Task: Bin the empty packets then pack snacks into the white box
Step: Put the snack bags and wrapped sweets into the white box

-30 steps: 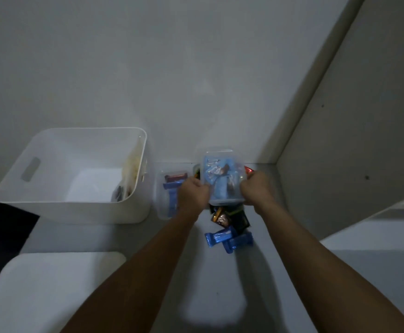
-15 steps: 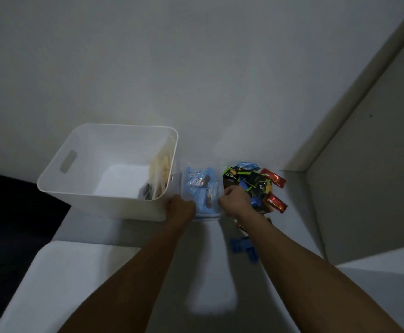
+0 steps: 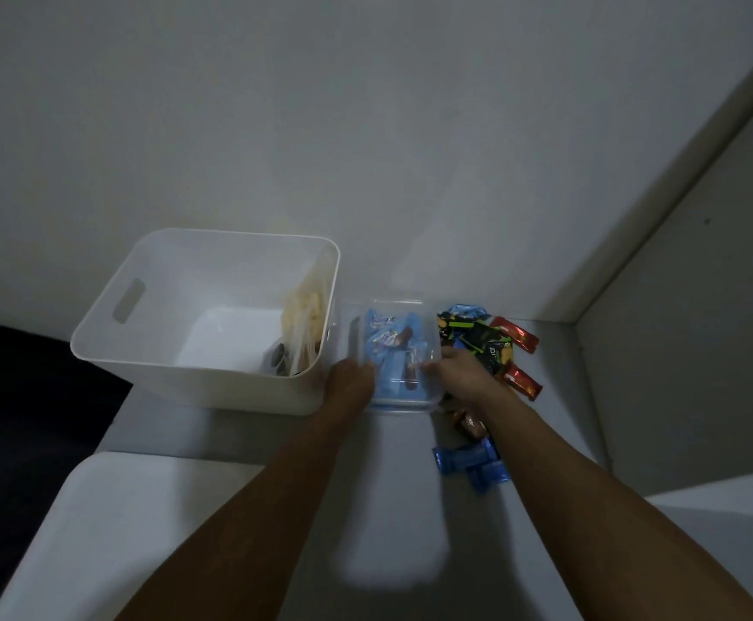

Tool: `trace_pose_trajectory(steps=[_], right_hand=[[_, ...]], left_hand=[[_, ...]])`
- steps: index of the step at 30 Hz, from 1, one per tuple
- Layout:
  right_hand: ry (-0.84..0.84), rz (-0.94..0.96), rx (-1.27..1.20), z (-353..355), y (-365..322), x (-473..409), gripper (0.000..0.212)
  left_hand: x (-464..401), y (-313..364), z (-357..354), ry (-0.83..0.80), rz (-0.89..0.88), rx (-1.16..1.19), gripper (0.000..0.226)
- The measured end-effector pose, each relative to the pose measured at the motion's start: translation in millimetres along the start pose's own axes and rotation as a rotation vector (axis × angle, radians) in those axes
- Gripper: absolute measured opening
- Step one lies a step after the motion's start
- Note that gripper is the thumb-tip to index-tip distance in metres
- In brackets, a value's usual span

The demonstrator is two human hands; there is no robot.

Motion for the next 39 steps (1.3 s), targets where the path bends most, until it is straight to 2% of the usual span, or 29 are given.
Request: trace_pose_trajectory(steps=[2,7,10,15,20,23,28,34,37,39], right_hand=[[0.009,0.012,-0.039,16.4,-9.8,11.0,0.012],[0.182,0.073,-0.08,59.4,-63.0,48.2,0.02],[0.203,0.13,-0.065,63.6,-102.2,72.7,0.027],[0.111,0.214,-0.031,19.5,-154.3,90.9,0.025],[-0.03,0.232,0.033,-62.3,-184.8,68.7,0.022],[-0.099,0.201,0.042,-120.1,-191.2,44.0,0.018],[-0.158,0.128,0.041,-196.9,-184.9,1.5,0.027],[-0.177,-0.007,0.049,-249.2,-155.4,-44.0,0.024],[-0.177,-0.06,0.061,-261.6,-138.4,-62.3,0.016],[-0.192,-0.097,0.125,-266.9,-127.3,-72.5,0.011]], left_hand=[[5.6,17.7,1.0,-0.019,-0.053,0.0,0.035],[32.6,79.7,18.3,-0.05,-0.165,0.199,0.02],[46.0,109.1,50.3,-0.031,-0.233,0.27,0.015],[53.8,117.5,126.1,0.016,-0.201,0.372,0.013],[32.7,79.3,200.4,0.066,-0.112,0.373,0.015],[14.0,46.4,233.7,0.077,-0.031,0.31,0.007],[-30.3,-2.5,266.0,0.118,0.083,0.193,0.009],[-75.7,-36.8,269.7,0.042,0.223,-0.098,0.031],[-90.6,-45.5,261.5,-0.05,0.184,-0.398,0.034],[-96.3,-38.0,264.4,0.004,-0.025,-0.5,0.039]])
Point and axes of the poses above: each hand's wrist, its own x-axis away from the middle knuckle, its own z-axis out of the back of the hand, y = z × x, the point moved 7 cm from there along -x, towards the middle knuckle, and after that the axes turned 1 degree about -y, right-handed, at the moved point
